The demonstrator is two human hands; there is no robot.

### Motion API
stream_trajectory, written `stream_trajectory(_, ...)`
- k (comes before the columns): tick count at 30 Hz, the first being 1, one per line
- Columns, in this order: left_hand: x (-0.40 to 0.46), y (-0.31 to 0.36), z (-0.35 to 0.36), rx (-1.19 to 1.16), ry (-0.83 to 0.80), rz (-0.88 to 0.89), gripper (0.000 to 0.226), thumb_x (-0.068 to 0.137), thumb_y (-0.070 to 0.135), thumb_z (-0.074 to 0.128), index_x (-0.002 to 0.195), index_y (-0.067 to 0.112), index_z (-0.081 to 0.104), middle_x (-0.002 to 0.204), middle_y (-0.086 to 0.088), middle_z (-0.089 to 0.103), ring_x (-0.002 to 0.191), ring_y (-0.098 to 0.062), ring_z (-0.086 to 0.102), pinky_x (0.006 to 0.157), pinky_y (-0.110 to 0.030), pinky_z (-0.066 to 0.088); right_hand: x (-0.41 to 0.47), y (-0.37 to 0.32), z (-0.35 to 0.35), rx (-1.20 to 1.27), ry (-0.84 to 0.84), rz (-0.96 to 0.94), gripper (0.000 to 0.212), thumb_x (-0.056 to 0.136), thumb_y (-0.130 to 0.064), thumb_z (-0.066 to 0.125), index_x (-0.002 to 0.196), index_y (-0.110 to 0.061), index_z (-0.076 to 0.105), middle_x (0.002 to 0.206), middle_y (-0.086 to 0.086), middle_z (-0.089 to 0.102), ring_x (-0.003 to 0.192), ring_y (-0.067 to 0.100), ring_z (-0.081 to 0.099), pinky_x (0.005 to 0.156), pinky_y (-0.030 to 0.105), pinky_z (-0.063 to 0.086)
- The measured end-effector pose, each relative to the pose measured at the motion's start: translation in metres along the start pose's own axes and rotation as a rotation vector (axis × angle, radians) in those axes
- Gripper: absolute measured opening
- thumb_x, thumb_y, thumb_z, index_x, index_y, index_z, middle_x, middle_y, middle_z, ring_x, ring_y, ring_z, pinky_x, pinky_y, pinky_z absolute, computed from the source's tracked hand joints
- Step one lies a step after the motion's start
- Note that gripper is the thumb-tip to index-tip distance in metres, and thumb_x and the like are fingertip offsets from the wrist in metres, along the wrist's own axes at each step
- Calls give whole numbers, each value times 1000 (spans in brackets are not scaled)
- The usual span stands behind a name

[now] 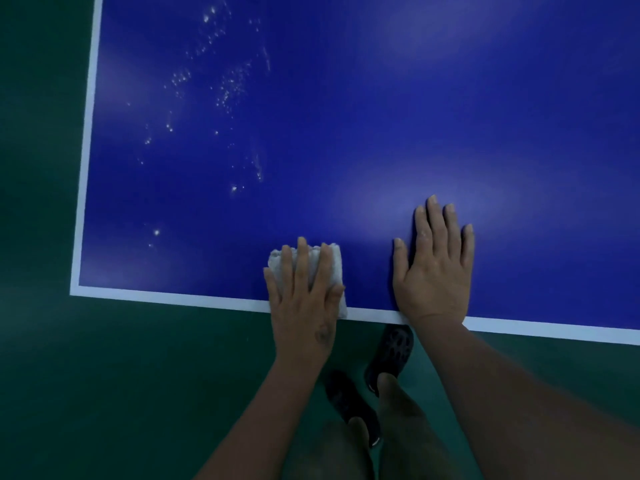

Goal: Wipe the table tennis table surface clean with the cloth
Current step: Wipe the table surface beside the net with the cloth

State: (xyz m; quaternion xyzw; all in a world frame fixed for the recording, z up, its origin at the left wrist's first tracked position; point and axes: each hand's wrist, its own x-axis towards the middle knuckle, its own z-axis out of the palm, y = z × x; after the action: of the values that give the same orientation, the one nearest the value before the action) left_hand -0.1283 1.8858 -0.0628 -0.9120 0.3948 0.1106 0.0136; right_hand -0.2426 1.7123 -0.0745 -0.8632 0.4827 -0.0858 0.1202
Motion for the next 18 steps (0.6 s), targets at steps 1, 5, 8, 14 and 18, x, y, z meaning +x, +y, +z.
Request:
stream_trajectory(1,2,2,0,-14,-3,-21,61,115,53,8,171,28,7,179,-8,1,165,-33,0,130,-64,10,0,0,0,4,-6,2,63,113,-44,37,166,-10,33,177,3,21,166,23,10,134,51,7)
stream_trajectory(5,40,11,-9,-10,10,18,61,114,45,8,171,24,5,178,-12,2,164,-36,-2,129,-63,8,0,0,-2,11,-23,3,64,113,-46,36,167,-11,31,178,3,19,166,22,8,134,51,6)
stream_trajectory(8,70,15,-18,-37,15,-12,59,115,42,15,171,26,4,178,-9,3,164,-33,-3,130,-61,6,0,1,-1,17,-8,-5,64,113,-45,38,166,-11,33,177,3,21,166,23,10,134,51,7)
stream_trajectory(14,11,16,-10,-21,13,200,61,115,45,31,170,22,19,177,-12,9,164,-34,3,128,-63,14,0,0,0,7,-18,-1,64,112,-45,38,166,-11,33,177,2,21,166,22,11,134,52,9)
stream_trajectory(18,15,7,-13,-10,9,257,62,115,47,33,170,23,20,178,-10,10,165,-33,5,127,-63,18,-1,0,-2,15,-7,-18,63,112,-43,39,165,-9,34,177,3,22,165,23,12,134,52,12)
